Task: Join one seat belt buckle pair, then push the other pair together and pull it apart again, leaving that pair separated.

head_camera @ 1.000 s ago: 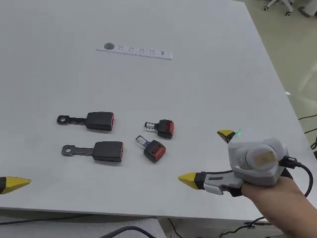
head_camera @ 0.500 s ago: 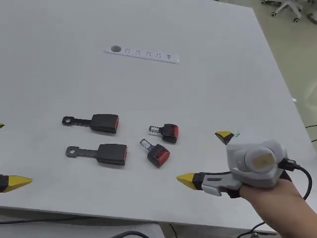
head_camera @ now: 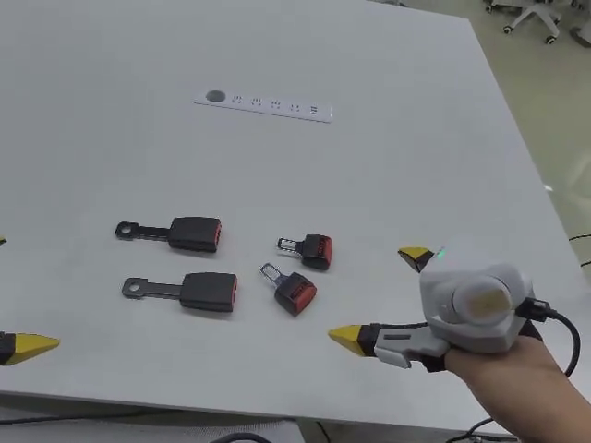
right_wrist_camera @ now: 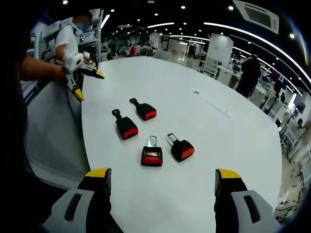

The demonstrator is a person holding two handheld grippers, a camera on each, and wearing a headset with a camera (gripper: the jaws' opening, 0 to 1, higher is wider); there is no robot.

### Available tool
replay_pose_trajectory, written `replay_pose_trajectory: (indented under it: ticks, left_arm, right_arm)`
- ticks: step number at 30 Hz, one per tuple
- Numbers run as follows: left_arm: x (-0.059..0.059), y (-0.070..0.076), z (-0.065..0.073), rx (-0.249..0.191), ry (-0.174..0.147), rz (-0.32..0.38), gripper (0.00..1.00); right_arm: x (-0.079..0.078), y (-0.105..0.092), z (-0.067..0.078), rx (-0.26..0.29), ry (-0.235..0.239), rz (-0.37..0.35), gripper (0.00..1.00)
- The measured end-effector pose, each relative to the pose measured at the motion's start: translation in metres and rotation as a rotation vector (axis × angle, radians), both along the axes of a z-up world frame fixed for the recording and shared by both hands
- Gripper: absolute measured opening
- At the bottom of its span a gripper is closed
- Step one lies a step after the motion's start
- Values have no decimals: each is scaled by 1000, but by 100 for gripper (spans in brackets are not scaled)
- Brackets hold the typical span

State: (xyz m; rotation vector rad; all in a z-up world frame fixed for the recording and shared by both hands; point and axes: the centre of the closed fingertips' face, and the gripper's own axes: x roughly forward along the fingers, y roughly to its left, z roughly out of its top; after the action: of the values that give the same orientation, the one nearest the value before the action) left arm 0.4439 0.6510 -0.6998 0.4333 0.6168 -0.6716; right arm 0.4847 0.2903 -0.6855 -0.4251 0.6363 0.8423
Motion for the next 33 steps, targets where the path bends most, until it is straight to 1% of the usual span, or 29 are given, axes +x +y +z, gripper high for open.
replay_pose_trajectory:
  ticks: [3, 6, 7, 8, 10, 12, 16, 18, 21, 23, 25, 26, 27, 29, 33]
  left_arm:
    - [-1, -1, 1, 2, -1, -2, 87]
    - [-1, -2, 3, -3, -2, 1, 87]
    - [-2, -3, 3, -6, 2, 3, 87]
    - [-2, -5, 6, -21, 8, 8, 86]
    - [-1, -4, 9, -27, 0, 8, 86]
    - [-1, -2, 7, -29, 5, 12, 86]
    - [-1, -1, 6, -26, 11, 4, 84]
    - [0, -1, 7, -22, 7, -1, 83]
    - [6, -11, 14, -33, 1, -3, 83]
    - [10, -21, 16, -29, -4, -21, 83]
    - [13, -25, 14, -13, -1, -45, 82]
    - [14, -28, 11, 14, 10, -63, 81]
    - [15, -33, 12, 21, 8, -72, 80]
    - [18, -36, 10, 7, 19, -88, 80]
    - [21, -50, 5, 26, 32, -134, 78]
  right_arm:
    - [-3, 3, -1, -6, 3, 11, 90]
    - [-2, 4, -2, -10, 4, 23, 89]
    - [-2, 4, -3, -12, 5, 26, 89]
    - [-3, 5, -2, -16, 2, 30, 89]
    - [-4, 6, -2, -14, 4, 33, 89]
    - [-3, 6, -3, -13, 5, 33, 89]
    - [-2, 5, -2, -15, 10, 30, 88]
    - [-1, 6, -1, -6, 11, 27, 88]
    - [1, 7, -2, -2, 14, 30, 87]
    - [2, 9, -3, -2, 17, 32, 87]
    - [2, 10, -2, 3, 18, 34, 86]
    - [2, 11, -2, 5, 19, 36, 84]
    - [3, 12, -2, 9, 20, 37, 83]
    - [4, 13, -2, 9, 20, 36, 82]
    - [6, 14, -2, 15, 19, 38, 81]
